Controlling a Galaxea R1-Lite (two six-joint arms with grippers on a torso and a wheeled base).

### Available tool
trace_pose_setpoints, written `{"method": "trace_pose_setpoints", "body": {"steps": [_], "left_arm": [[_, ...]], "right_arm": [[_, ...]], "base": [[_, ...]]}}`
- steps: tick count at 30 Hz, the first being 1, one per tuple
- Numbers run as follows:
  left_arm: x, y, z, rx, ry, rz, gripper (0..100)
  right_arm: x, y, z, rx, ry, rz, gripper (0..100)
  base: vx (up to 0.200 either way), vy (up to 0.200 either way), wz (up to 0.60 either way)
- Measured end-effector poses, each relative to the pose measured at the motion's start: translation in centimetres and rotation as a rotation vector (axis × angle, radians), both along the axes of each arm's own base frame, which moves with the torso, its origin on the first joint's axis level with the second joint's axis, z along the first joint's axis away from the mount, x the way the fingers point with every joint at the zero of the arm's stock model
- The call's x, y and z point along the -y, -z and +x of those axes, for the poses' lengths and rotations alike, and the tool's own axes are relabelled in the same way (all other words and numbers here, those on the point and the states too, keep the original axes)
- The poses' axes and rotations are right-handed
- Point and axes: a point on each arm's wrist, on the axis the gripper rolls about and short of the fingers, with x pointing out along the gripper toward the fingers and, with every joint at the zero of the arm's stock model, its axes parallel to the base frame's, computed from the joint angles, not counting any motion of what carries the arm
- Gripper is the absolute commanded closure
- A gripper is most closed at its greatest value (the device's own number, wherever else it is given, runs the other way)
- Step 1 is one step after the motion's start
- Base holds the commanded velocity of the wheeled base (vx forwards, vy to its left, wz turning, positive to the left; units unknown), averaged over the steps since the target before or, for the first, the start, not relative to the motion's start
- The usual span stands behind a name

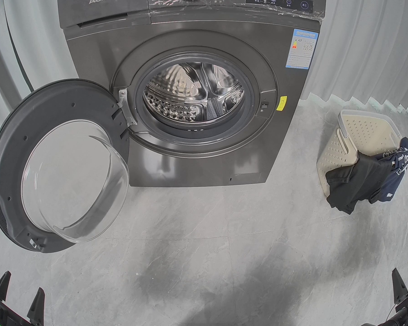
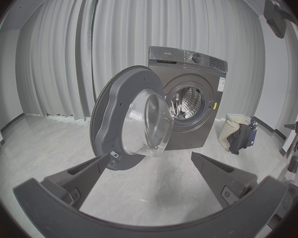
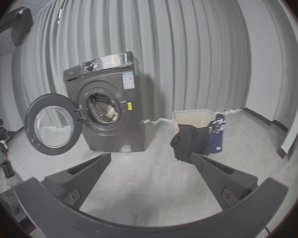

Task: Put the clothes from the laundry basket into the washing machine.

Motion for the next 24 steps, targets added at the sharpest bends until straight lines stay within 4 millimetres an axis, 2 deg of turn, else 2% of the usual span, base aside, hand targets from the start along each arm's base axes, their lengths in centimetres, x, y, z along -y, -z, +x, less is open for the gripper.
{"method": "trace_pose_setpoints", "body": {"steps": [3,9,24], "left_arm": [[0.00,0.00,0.00,0.000,0.000,0.001,0],[0.00,0.00,0.00,0.000,0.000,0.005,0],[0.00,0.00,0.00,0.000,-0.001,0.001,0]], "right_arm": [[0.10,0.03,0.00,-0.003,0.045,-0.007,0],[0.00,0.21,0.01,-0.020,0.001,-0.058,0],[0.00,0.20,0.01,-0.020,-0.004,-0.060,0]], "base": [[0.000,-0.200,0.00],[0.000,-0.200,0.00],[0.000,-0.200,0.00]]}}
